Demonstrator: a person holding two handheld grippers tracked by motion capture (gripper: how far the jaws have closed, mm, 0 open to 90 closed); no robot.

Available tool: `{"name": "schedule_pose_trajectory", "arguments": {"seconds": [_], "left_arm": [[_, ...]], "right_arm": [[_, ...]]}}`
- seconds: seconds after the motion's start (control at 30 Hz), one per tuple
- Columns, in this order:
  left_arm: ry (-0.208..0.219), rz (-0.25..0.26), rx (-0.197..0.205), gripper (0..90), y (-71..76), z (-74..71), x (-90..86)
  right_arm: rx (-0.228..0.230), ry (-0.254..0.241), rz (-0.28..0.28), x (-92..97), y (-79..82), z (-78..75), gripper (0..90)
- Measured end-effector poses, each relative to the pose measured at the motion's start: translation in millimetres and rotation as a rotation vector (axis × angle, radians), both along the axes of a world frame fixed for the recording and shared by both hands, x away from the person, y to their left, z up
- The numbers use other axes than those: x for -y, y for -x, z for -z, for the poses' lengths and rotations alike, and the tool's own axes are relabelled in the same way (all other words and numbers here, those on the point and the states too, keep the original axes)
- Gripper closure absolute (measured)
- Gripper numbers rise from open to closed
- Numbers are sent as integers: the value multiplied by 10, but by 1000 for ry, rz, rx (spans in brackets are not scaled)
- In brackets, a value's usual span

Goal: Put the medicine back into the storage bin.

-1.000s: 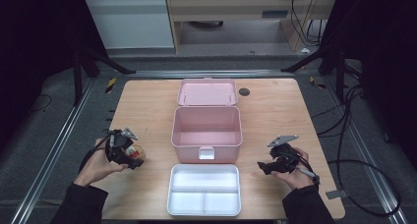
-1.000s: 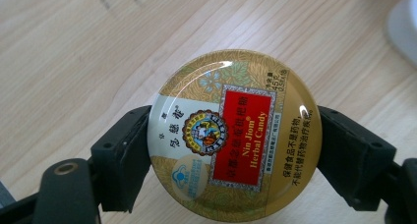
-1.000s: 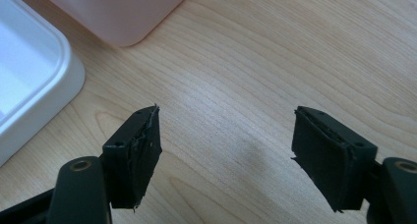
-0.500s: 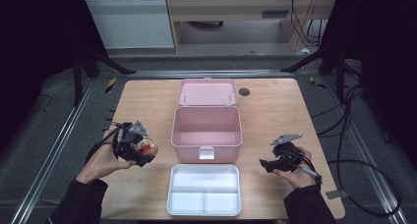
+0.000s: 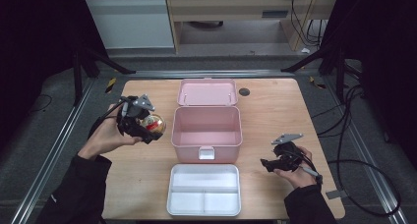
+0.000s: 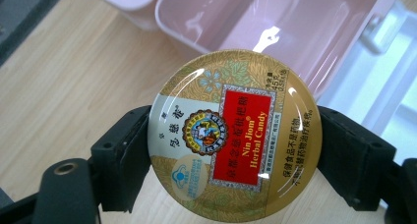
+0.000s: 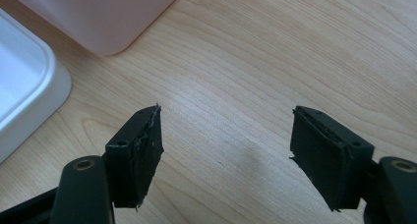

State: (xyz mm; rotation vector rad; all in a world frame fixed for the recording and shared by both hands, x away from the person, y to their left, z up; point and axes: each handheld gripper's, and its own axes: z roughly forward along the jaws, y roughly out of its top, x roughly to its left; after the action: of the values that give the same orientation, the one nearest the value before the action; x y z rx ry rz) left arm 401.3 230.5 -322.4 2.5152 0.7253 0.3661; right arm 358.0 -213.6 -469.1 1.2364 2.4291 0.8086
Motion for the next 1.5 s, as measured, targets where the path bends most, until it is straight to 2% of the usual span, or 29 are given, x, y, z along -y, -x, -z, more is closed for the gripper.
{"name": "schedule_pose_trajectory", "arguments": {"seconds": [0.17,0.23,0.47,0.63,0.9,1.1,1.2,1.5], "left_arm": [[-14,17,8,200,-101,-135,193],[-13,40,14,200,-132,-185,295],[-8,100,0,200,-297,-230,625],[-37,131,-2,199,-418,-181,894],[-43,174,-17,199,-595,-122,1238],[-44,192,-33,199,-722,-35,1440],[-32,210,-34,199,-754,3,1510],[-39,230,-45,199,-838,192,1724]], "right_arm": [[7,2,-3,0,13,-8,279],[9,-2,-1,6,21,-20,278],[17,-13,10,31,14,-41,269],[17,-16,18,36,15,-40,266],[15,-22,11,48,10,-31,264],[14,-20,10,53,6,-24,263],[12,-19,10,50,10,-22,262],[9,-20,9,59,7,-8,261]]}}
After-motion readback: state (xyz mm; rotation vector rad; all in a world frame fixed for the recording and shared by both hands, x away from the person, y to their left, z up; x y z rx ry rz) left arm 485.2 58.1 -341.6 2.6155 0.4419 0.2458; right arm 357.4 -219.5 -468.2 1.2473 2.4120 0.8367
